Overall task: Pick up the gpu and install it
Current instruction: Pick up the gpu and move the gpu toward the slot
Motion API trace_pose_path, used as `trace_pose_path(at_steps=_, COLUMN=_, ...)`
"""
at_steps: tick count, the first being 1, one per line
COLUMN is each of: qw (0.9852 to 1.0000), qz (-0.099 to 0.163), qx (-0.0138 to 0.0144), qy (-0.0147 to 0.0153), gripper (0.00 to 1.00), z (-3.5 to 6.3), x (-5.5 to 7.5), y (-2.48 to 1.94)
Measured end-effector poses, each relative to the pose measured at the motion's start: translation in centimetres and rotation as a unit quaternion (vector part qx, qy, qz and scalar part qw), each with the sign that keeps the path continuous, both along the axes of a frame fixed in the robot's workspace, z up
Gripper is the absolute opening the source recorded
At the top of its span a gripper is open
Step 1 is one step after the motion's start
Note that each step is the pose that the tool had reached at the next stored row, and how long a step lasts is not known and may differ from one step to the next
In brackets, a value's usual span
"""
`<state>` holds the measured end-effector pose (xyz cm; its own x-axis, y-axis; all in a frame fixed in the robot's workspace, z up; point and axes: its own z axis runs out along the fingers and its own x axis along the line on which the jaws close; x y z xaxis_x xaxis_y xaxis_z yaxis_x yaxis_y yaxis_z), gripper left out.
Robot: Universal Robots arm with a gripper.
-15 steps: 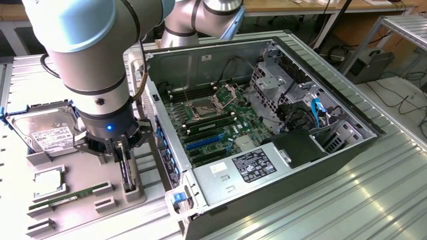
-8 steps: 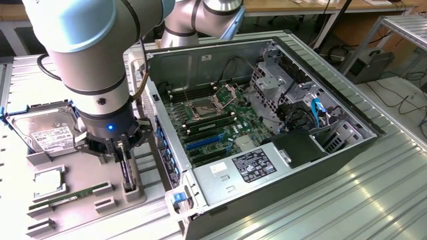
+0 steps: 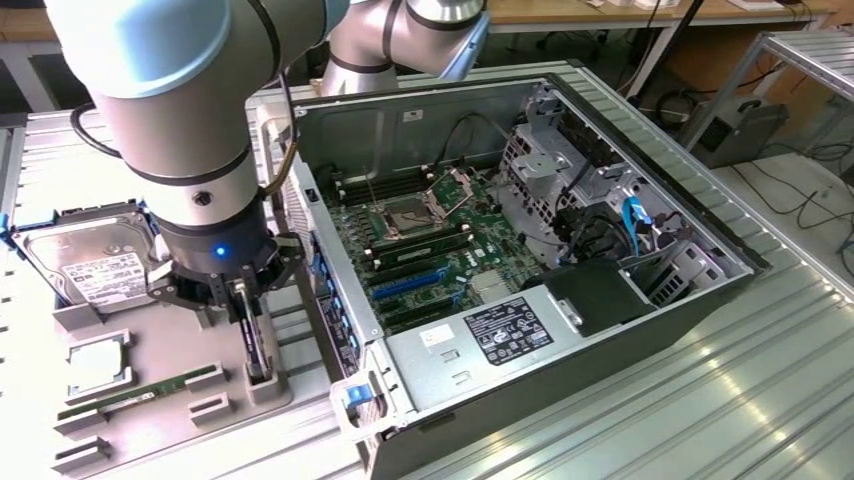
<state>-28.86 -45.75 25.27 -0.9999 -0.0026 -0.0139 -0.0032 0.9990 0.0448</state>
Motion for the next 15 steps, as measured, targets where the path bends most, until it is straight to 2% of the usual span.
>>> trace_pose_path(at_steps=6, qw=1.0000, qz=0.001, qx=0.0001, qy=0.0000, gripper=0.26, z=1.51, x=0.0, y=0.00)
trace_pose_path(at_steps=15, qw=1.0000, qz=0.001, qx=0.0001, qy=0.0000, gripper=0.26, z=5.36, x=0.0, y=-0.01)
